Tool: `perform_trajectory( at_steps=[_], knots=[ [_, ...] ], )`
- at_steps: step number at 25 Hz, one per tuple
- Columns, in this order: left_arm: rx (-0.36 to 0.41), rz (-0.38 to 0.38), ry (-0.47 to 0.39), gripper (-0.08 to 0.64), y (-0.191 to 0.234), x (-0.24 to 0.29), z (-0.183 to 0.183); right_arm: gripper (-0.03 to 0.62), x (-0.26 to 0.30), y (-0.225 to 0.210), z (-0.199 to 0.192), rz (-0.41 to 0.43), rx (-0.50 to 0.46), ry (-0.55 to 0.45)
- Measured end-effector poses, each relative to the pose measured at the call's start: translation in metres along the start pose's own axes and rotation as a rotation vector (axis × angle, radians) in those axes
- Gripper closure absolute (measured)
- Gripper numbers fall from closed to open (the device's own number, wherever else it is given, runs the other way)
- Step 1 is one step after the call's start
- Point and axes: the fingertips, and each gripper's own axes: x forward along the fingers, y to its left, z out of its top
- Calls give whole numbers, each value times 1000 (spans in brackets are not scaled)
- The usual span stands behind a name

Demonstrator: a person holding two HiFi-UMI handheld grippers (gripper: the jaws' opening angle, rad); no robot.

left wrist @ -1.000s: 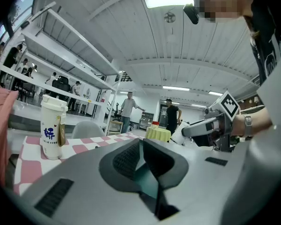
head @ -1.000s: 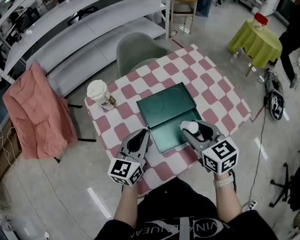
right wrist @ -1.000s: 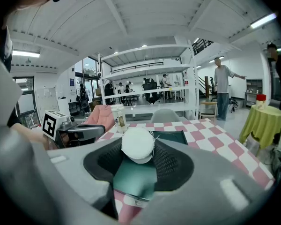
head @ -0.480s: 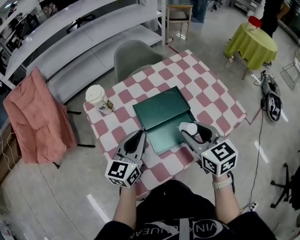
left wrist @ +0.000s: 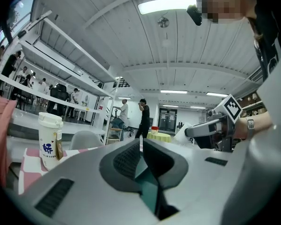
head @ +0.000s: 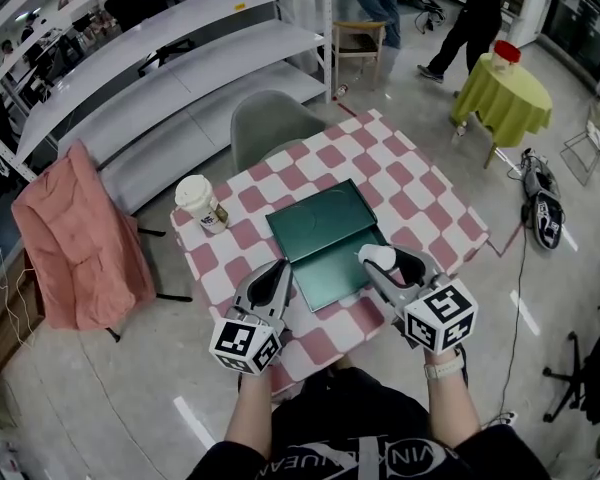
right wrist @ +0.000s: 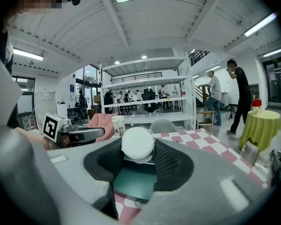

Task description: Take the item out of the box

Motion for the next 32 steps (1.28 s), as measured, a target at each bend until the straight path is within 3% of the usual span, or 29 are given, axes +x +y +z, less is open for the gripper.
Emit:
perform_trajectory(
  at_steps=[32],
  knots=[
    [7, 57, -37, 534, 29, -4, 17, 413, 23, -1, 27, 4, -40, -72]
  ],
)
